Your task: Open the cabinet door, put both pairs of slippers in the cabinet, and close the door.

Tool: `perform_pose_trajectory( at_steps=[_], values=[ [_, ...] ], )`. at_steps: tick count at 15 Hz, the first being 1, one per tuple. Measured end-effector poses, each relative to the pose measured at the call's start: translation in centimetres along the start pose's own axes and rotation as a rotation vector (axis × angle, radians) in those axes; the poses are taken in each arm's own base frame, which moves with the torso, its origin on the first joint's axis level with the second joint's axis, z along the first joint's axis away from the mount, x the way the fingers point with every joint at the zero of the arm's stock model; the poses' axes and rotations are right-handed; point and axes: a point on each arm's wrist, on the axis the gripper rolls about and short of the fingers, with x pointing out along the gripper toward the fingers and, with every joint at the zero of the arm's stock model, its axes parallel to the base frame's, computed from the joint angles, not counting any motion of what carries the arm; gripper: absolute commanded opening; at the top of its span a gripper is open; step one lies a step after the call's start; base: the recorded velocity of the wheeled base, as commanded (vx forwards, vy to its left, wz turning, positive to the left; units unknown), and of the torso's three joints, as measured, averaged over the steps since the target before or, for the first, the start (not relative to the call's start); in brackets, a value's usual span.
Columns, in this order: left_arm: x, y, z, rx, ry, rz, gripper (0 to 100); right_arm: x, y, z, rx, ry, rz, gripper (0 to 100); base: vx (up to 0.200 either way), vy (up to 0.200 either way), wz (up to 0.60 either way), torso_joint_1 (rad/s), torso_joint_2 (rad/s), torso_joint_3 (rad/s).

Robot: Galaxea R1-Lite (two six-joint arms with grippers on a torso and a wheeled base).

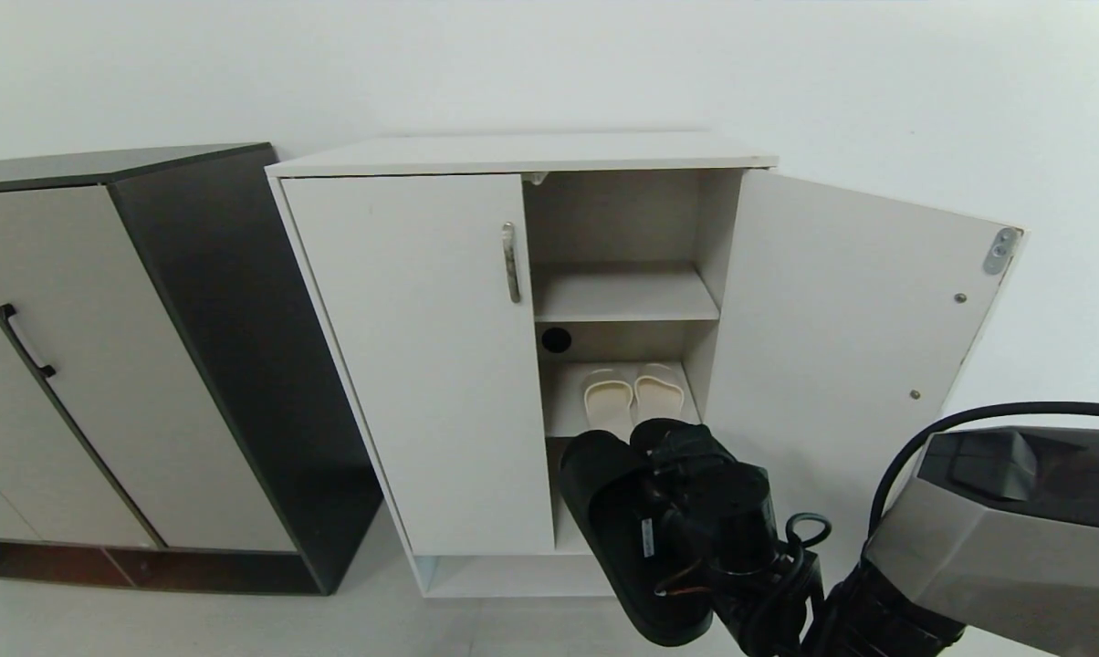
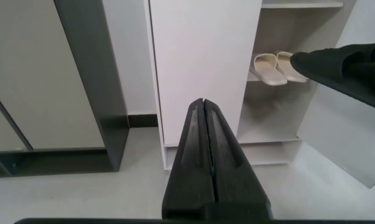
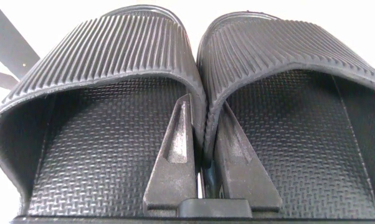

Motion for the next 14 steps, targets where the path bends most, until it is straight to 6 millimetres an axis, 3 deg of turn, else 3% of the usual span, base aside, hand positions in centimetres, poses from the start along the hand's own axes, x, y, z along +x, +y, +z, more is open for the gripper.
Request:
perform_pose_trajectory(
  at_steps=[4,7,9,12,14],
  values=[
    [0.0,0.0,0.0,0.0,0.0,0.001,0,0.4,0.1,-0.3,-0.024,-0.028,0.0,0,0.0,0.0,0.0,0.0,0.0,0.0],
    [0.0,0.0,0.0,-0.001,0.0,0.001,0,1.1,0.5,-0.5,-0.093,0.172,-0.033,0,0.0,0.0,0.0,0.0,0.0,0.0],
    [0.0,0.0,0.0,0.0,0.0,0.001,0,1.7,1.6,2.8,-0.042,0.194,-0.118,0,0.0,0.0,0.0,-0.019,0.19,0.129],
    [0.0,0.0,0.0,0.001,0.001,0.001,0,1.7,2.9,8.9,0.04,0.055,-0.247,0,0.0,0.0,0.0,0.005,0.13,0.046],
    [0.0,0.0,0.0,0.001,0.0,0.001,0,1.3,3.4,11.4,0.07,-0.017,-0.287,0,0.0,0.0,0.0,0.0,0.0,0.0]
  ],
)
